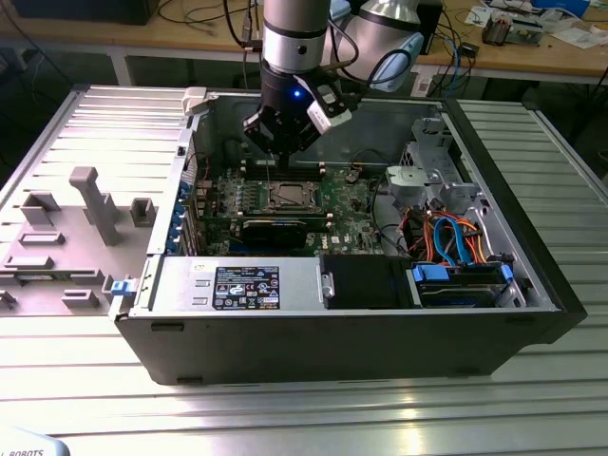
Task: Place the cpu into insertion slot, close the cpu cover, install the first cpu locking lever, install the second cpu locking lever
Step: 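Install the first cpu locking lever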
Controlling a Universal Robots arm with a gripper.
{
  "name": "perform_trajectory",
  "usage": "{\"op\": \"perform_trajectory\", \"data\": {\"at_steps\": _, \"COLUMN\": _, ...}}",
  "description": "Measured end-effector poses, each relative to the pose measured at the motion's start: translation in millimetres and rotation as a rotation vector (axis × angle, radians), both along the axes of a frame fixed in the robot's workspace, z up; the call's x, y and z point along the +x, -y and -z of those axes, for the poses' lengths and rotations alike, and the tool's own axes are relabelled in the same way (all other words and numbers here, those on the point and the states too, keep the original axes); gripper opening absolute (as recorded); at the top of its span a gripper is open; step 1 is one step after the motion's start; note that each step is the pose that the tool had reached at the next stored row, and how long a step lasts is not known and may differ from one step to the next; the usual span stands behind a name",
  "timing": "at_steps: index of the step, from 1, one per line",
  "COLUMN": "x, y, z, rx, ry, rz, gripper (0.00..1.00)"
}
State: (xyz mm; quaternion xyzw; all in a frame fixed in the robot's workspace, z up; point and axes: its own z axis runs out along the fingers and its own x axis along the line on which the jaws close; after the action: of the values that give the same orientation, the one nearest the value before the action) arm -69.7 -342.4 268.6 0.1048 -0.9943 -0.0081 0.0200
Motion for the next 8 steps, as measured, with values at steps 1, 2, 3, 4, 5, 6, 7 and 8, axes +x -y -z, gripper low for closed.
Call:
{"op": "perform_trajectory", "data": {"at_steps": 1, "x": 0.0, "y": 0.0, "z": 0.0, "rx": 0.0001, "ry": 0.0, "rz": 0.0, "gripper": 0.11}}
{"op": "perform_trajectory", "data": {"at_steps": 2, "x": 0.0, "y": 0.0, "z": 0.0, "rx": 0.0, "ry": 0.0, "rz": 0.0, "gripper": 0.11}}
{"op": "perform_trajectory", "data": {"at_steps": 3, "x": 0.0, "y": 0.0, "z": 0.0, "rx": 0.0, "ry": 0.0, "rz": 0.0, "gripper": 0.11}}
{"op": "perform_trajectory", "data": {"at_steps": 4, "x": 0.0, "y": 0.0, "z": 0.0, "rx": 0.0, "ry": 0.0001, "rz": 0.0, "gripper": 0.11}}
{"op": "perform_trajectory", "data": {"at_steps": 5, "x": 0.0, "y": 0.0, "z": 0.0, "rx": 0.0001, "ry": 0.0, "rz": 0.0, "gripper": 0.11}}
{"op": "perform_trajectory", "data": {"at_steps": 6, "x": 0.0, "y": 0.0, "z": 0.0, "rx": 0.0, "ry": 0.0, "rz": 0.0, "gripper": 0.11}}
{"op": "perform_trajectory", "data": {"at_steps": 7, "x": 0.0, "y": 0.0, "z": 0.0, "rx": 0.0, "ry": 0.0, "rz": -0.001, "gripper": 0.11}}
{"op": "perform_trajectory", "data": {"at_steps": 8, "x": 0.0, "y": 0.0, "z": 0.0, "rx": 0.0, "ry": 0.0, "rz": -0.001, "gripper": 0.11}}
